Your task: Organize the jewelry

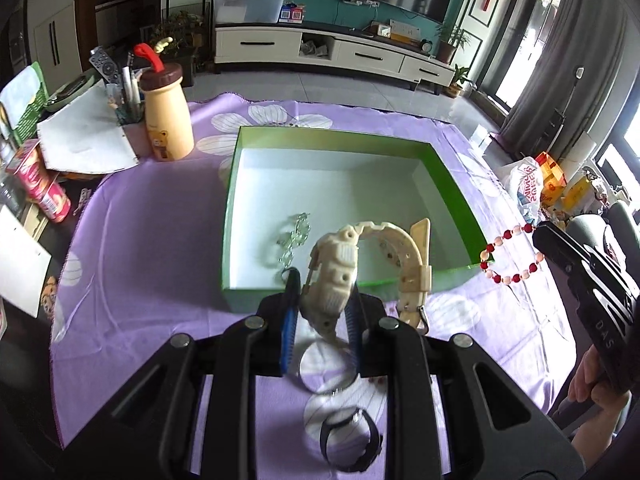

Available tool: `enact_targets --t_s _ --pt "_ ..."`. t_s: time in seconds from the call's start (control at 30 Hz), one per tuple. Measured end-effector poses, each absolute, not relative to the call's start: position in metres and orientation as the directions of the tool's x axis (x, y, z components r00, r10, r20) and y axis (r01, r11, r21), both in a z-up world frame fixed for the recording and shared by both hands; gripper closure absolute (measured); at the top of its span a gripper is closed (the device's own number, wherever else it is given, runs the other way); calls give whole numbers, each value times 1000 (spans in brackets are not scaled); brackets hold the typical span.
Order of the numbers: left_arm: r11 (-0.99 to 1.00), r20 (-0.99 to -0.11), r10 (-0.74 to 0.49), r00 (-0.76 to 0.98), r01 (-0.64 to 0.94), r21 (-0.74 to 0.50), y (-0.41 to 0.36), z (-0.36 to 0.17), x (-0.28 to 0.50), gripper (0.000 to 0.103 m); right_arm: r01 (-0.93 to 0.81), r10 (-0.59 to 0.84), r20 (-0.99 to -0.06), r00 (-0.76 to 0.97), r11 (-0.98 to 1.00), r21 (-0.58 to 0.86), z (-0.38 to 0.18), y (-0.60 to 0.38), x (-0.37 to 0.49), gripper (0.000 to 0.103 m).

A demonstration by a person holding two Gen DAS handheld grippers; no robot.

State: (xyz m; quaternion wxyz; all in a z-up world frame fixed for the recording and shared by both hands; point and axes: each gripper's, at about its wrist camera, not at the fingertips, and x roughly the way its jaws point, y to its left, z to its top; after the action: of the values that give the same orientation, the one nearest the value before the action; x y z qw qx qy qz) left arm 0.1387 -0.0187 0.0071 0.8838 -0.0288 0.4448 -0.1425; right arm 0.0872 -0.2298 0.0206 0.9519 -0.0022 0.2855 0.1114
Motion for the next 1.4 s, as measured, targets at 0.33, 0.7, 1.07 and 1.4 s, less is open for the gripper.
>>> enact_targets --t_s 0.33,0.7,1.07,1.4 --pt "965 -826 -242 509 214 -150 -48 -16 196 82 -217 234 -586 776 971 101 3 -233 139 96" --pt "976 -881 -203 427 161 -146 -68 -52 256 82 -199 252 -660 708 968 156 -25 -230 200 96" --pt "983 -908 -156 389 155 -102 -84 -72 281 81 -159 204 -724 659 979 131 -49 -230 233 96" --pt "981 -892 -158 424 170 -93 -88 -63 278 61 -128 166 -720 673 986 108 -49 -237 231 84"
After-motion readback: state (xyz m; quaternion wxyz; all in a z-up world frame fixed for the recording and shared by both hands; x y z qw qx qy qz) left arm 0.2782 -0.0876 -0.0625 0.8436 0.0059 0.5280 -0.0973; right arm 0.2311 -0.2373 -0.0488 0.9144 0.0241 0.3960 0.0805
